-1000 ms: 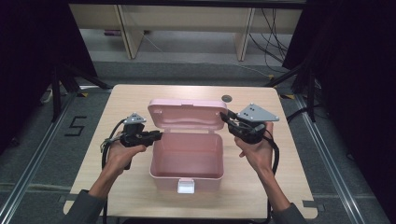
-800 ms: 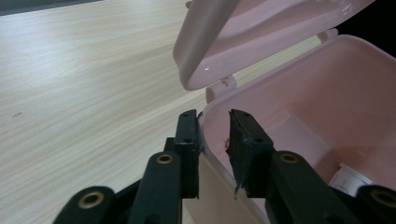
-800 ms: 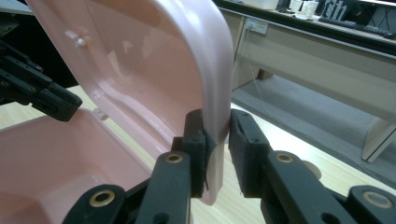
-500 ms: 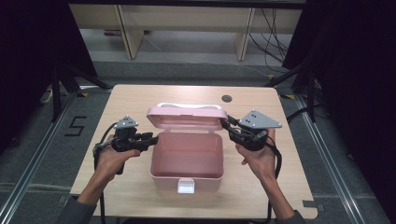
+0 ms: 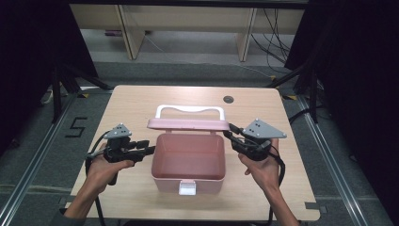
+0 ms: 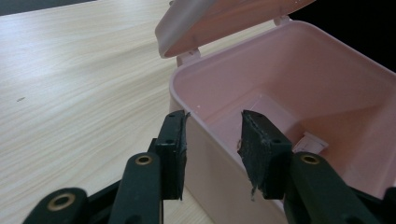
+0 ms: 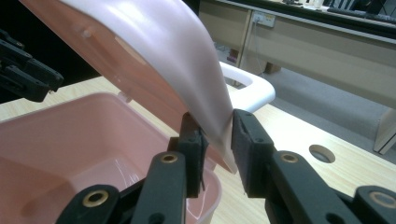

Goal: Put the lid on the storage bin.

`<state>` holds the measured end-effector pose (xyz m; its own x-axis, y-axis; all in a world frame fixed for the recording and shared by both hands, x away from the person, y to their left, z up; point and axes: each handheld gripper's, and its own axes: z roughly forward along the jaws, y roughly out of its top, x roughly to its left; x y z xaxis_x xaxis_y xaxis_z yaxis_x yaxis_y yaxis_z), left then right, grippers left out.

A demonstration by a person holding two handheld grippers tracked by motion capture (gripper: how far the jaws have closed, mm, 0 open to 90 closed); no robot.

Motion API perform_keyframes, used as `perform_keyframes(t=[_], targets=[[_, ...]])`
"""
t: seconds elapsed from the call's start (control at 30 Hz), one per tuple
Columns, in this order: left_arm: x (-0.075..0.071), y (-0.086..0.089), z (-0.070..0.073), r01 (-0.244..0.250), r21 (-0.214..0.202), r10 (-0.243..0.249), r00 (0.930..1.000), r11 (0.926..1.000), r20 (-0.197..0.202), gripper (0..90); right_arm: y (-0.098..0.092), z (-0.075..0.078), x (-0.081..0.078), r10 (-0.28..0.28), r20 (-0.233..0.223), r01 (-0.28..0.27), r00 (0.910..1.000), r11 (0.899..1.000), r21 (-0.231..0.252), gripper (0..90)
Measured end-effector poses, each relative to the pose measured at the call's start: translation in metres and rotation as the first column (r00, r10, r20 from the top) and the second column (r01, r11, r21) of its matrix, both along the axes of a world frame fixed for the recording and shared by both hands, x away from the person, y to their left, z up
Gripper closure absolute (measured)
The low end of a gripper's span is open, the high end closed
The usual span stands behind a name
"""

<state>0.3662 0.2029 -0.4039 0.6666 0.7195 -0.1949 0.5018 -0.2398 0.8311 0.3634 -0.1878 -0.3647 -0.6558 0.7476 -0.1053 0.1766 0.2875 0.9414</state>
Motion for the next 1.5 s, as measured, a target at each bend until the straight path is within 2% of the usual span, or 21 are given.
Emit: perform_keyframes(t=[0.07, 0.13, 0.2, 0.3, 0.33, 0.4, 0.43, 0.57, 0.63, 0.7, 0.77, 0.9, 0.97, 1.03, 1.07, 1.2, 1.27, 1.33, 1.37, 1.47, 1.5], targets=[[-0.003, 0.003, 0.0, -0.007, 0.001, 0.007, 1.0, 1.0, 0.002, 60.5, 0.0, -0.001, -0.003, 0.007, -0.04, -0.007, 0.9992, 1.0, 0.012, 74.6], [-0.006, 0.006, 0.0, -0.005, -0.003, 0.005, 1.0, 1.0, -0.003, 60.2, 0.0, -0.002, -0.004, 0.014, -0.037, -0.013, 0.9992, 1.0, 0.023, 74.7], [-0.01, 0.008, 0.0, 0.0, -0.002, 0.0, 1.0, 1.0, 0.001, 59.9, -0.001, -0.003, -0.006, 0.01, -0.024, -0.01, 0.9997, 1.0, 0.01, 74.7], [-0.014, 0.008, 0.001, 0.004, -0.003, -0.004, 1.0, 1.0, 0.001, 59.5, -0.002, -0.005, -0.009, 0.021, -0.035, -0.021, 0.9992, 1.0, 0.018, 74.9], [-0.015, 0.008, 0.002, 0.005, 0.011, -0.005, 1.0, 0.9999, 0.0, 59.2, -0.003, -0.006, -0.011, 0.019, -0.042, -0.018, 0.9989, 1.0, 0.017, 75.1], [-0.017, 0.007, 0.0, 0.014, -0.001, -0.014, 0.9999, 0.9999, 0.009, 59.0, -0.003, -0.007, -0.013, 0.024, -0.053, -0.022, 0.9983, 0.999, 0.027, 75.2], [-0.019, 0.007, 0.0, 0.014, 0.004, -0.014, 0.9999, 0.9999, 0.005, 58.9, -0.005, -0.008, -0.012, 0.027, -0.024, -0.027, 0.9993, 1.0, 0.009, 75.4], [-0.023, 0.006, 0.0, 0.017, 0.007, -0.017, 0.9998, 0.9998, 0.01, 58.8, -0.005, -0.01, -0.014, 0.034, -0.035, -0.034, 0.9988, 0.999, 0.022, 75.7], [-0.025, 0.006, 0.001, 0.021, 0.008, -0.021, 0.9997, 0.9997, 0.009, 58.8, -0.005, -0.01, -0.016, 0.035, -0.057, -0.033, 0.9978, 0.999, 0.031, 75.7], [-0.026, 0.008, 0.0, 0.032, 0.009, -0.032, 0.9995, 0.9995, 0.009, 58.6, -0.006, -0.011, -0.015, 0.033, -0.027, -0.033, 0.9991, 0.999, 0.012, 75.7], [-0.029, 0.008, 0.0, 0.025, 0.012, -0.025, 0.9996, 0.9996, 0.01, 58.0, -0.006, -0.012, -0.017, 0.035, -0.046, -0.034, 0.9983, 0.999, 0.021, 75.7], [-0.034, 0.009, -0.001, 0.032, 0.015, -0.032, 0.9994, 0.9994, 0.011, 57.5, -0.006, -0.014, -0.02, 0.033, -0.051, -0.032, 0.9982, 0.999, 0.021, 75.5], [-0.036, 0.009, -0.001, 0.036, 0.009, -0.036, 0.9993, 0.9993, 0.011, 57.2, -0.007, -0.015, -0.02, 0.037, -0.032, -0.037, 0.9988, 0.999, 0.01, 75.6], [-0.038, 0.009, -0.001, 0.039, 0.013, -0.039, 0.9991, 0.9992, 0.019, 56.7, -0.007, -0.016, -0.023, 0.042, -0.059, -0.041, 0.9973, 0.999, 0.027, 75.8], [-0.04, 0.008, -0.001, 0.027, 0.011, -0.027, 0.9994, 0.9996, 0.024, 56.6, -0.007, -0.016, -0.024, 0.039, -0.046, -0.038, 0.9982, 0.999, 0.017, 75.8], [-0.046, 0.007, 0.0, 0.039, 0.023, -0.04, 0.9989, 0.999, 0.023, 56.2, -0.009, -0.018, -0.025, 0.044, -0.042, -0.044, 0.9981, 0.999, 0.014, 75.7], [-0.048, 0.008, -0.001, 0.042, 0.017, -0.043, 0.9988, 0.999, 0.022, 56.0, -0.008, -0.021, -0.026, 0.056, -0.057, -0.054, 0.9968, 0.998, 0.037, 75.6], [-0.05, 0.009, -0.003, 0.044, 0.009, -0.044, 0.9988, 0.999, 0.022, 55.8, -0.008, -0.021, -0.028, 0.042, -0.068, -0.04, 0.9968, 0.999, 0.027, 75.6], [-0.051, 0.01, -0.004, 0.043, 0.007, -0.043, 0.9988, 0.9991, 0.025, 55.7, -0.01, -0.022, -0.027, 0.049, -0.056, -0.048, 0.9972, 0.999, 0.017, 75.7], [-0.055, 0.012, -0.005, 0.047, 0.009, -0.047, 0.9987, 0.9989, 0.022, 55.6, -0.01, -0.024, -0.029, 0.055, -0.073, -0.053, 0.9958, 0.998, 0.034, 75.6], [-0.057, 0.012, -0.005, 0.041, 0.01, -0.042, 0.9988, 0.9991, 0.025, 55.5, -0.01, -0.025, -0.029, 0.055, -0.062, -0.053, 0.9966, 0.998, 0.031, 75.5]])
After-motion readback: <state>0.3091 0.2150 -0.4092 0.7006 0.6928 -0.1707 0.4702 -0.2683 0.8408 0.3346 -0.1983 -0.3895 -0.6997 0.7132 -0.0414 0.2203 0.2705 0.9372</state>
